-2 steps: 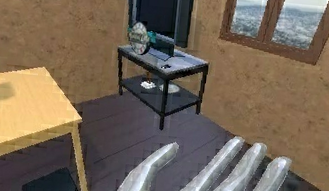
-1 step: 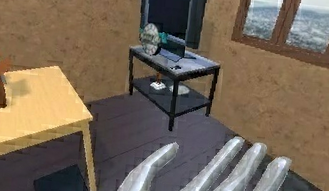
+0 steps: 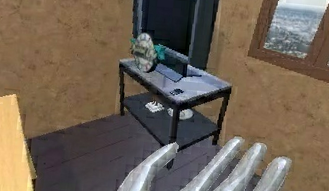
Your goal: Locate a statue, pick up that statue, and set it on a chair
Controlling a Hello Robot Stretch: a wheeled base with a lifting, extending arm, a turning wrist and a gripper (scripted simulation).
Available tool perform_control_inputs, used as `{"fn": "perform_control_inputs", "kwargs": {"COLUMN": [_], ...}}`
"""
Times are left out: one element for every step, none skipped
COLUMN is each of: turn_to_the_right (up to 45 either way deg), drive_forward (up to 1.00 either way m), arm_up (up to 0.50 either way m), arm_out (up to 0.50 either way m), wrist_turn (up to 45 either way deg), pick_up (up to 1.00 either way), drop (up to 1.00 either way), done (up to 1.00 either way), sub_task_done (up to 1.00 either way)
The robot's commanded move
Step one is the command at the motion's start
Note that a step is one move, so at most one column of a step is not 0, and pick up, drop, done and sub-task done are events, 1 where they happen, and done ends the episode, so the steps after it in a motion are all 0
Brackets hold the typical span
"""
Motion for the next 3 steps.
{"fn": "perform_control_inputs", "kwargs": {"turn_to_the_right": [45.0, 45.0, 45.0], "drive_forward": [0.00, 0.00, 0.00], "arm_up": [0.00, 0.00, 0.00], "arm_out": [0.00, 0.00, 0.00], "wrist_turn": [0.0, 0.0, 0.0], "pick_up": [0.00, 0.00, 0.00], "drop": [0.00, 0.00, 0.00], "done": [0.00, 0.00, 0.00], "sub_task_done": [0.00, 0.00, 0.00]}}
